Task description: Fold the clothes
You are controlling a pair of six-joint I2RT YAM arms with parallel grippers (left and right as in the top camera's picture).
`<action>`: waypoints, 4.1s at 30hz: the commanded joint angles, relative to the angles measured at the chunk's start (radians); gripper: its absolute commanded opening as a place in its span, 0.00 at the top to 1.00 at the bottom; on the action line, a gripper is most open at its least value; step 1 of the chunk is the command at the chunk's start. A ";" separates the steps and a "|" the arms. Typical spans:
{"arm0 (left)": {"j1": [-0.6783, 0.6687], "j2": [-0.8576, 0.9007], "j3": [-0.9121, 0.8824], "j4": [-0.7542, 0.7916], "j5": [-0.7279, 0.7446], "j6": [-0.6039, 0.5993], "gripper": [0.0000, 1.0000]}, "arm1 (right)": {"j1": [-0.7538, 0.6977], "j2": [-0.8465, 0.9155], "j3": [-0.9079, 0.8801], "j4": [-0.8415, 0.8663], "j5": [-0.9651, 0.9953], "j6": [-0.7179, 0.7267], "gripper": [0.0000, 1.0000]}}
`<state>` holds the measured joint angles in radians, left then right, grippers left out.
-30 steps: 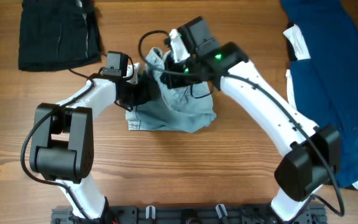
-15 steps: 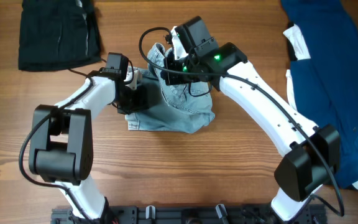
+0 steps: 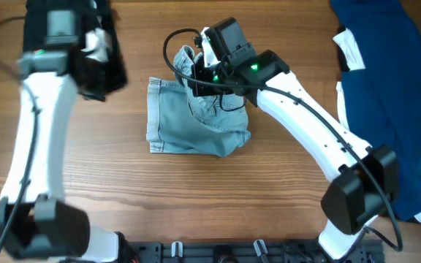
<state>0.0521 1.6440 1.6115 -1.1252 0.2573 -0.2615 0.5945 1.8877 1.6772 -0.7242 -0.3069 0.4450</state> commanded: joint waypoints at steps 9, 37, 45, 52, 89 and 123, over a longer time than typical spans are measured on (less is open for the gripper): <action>0.124 -0.022 0.003 0.008 -0.077 -0.004 0.58 | 0.013 0.042 0.021 0.060 -0.262 -0.212 0.00; -0.134 0.237 -0.108 0.098 0.067 0.359 0.00 | -0.594 -0.006 0.016 -0.264 0.023 -0.341 0.00; -0.134 0.313 -0.121 0.149 -0.101 0.332 0.00 | -0.594 -0.006 0.016 -0.272 0.023 -0.341 0.00; -0.147 0.449 -0.122 0.155 0.012 0.333 0.00 | -0.594 -0.006 0.016 -0.283 0.023 -0.341 0.00; 0.106 0.117 -0.085 1.048 0.173 -0.436 0.96 | -0.594 -0.006 0.016 -0.287 0.049 -0.338 0.00; 0.304 0.110 -0.087 0.676 0.011 0.129 0.00 | -0.594 -0.016 0.028 -0.249 0.042 -0.291 0.00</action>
<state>0.3737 1.7565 1.5150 -0.4835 0.2523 -0.2737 -0.0029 1.9163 1.6840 -0.9936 -0.2722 0.1646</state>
